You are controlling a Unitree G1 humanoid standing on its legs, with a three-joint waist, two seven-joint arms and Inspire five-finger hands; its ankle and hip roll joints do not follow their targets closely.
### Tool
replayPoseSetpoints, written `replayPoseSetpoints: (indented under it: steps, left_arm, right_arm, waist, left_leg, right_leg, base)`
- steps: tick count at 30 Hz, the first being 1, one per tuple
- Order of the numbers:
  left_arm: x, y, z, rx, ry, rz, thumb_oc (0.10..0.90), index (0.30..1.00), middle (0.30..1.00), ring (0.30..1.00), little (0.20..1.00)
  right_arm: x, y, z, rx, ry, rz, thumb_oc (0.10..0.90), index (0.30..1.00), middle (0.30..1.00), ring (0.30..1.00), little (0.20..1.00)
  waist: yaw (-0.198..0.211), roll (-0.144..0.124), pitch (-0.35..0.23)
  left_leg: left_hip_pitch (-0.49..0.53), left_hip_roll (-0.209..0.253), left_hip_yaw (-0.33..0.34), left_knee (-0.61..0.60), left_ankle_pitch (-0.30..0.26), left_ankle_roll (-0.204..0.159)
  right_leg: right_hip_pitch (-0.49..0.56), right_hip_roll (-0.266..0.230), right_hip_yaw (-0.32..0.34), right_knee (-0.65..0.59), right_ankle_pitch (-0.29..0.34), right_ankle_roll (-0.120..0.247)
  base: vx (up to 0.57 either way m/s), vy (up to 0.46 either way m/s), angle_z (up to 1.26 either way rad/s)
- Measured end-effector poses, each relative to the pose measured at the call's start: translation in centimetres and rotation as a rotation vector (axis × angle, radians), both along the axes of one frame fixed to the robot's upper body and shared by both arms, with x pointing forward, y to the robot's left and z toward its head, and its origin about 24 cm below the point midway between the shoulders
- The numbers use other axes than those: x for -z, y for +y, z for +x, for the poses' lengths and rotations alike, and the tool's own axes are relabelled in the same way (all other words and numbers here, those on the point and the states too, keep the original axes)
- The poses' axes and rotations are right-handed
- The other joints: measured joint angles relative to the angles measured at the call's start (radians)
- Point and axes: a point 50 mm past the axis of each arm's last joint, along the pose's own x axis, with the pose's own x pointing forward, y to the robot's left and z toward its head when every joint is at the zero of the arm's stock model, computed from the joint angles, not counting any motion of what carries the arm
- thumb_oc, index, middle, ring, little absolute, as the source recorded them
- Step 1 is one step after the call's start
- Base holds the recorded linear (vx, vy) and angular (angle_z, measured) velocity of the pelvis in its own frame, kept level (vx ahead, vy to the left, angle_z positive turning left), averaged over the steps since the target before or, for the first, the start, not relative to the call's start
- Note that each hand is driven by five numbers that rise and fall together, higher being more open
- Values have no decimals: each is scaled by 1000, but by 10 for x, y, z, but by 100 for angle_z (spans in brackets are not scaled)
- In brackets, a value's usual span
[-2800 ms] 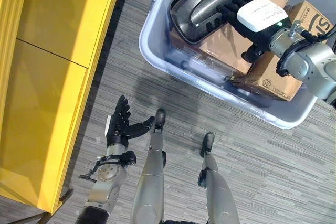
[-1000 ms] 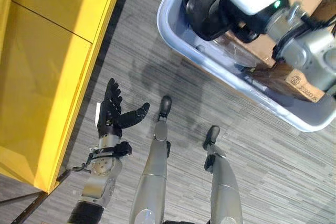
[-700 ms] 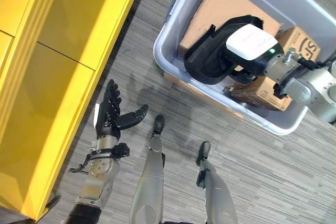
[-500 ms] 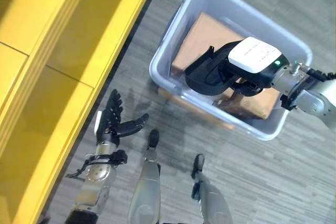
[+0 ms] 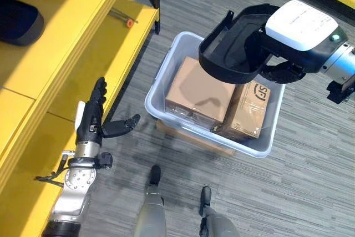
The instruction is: Move parts from the plastic box to the shelf.
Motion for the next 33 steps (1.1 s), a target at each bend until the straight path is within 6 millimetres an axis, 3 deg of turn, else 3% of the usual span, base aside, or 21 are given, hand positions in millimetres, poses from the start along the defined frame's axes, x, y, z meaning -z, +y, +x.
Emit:
replayPoseSetpoints:
  steps: [5,14,21,30,33]
  left_arm:
    - [-23,-10,1,-2,-106,174,900,1000,1000,1000,1000]
    - [-68,-16,2,-47,-315,425,900,1000,1000,1000,1000]
    - [-87,-33,1,-4,-422,560,900,1000,1000,1000,1000]
    - [-111,-83,5,184,-602,799,900,1000,1000,1000,1000]
    - [-117,-96,6,231,-650,870,900,1000,1000,1000,1000]
  right_arm:
    - [-1,-2,1,-4,8,15,400,300,300,300,300]
    - [4,-11,6,26,54,40,400,300,300,300,300]
    - [7,-6,7,5,80,27,400,300,300,300,300]
    - [2,17,11,-84,70,4,400,300,300,300,300]
    - [-4,28,9,-138,47,-4,400,300,300,300,300]
  waist:
    - [-26,7,-11]
    - [-23,9,-12]
    - [-26,13,-16]
    - [-33,11,-25]
    - [-54,11,-26]
  left_leg:
    - [18,4,7,-16,5,-3]
    - [71,15,15,-31,7,-7]
    - [74,16,7,-33,7,-11]
    - [71,18,4,-33,12,-13]
    - [71,18,4,-33,12,-13]
  right_leg:
    - [4,3,6,0,0,-1]
    - [45,14,17,-1,-1,-3]
    - [51,17,17,0,-1,-7]
    - [50,20,15,0,-1,-7]
    - [50,21,15,0,-1,-8]
  base:
    - [31,-16,-5]
    - [13,-11,-2]
    - [-3,2,1]
    - [0,0,0]
    - [0,0,0]
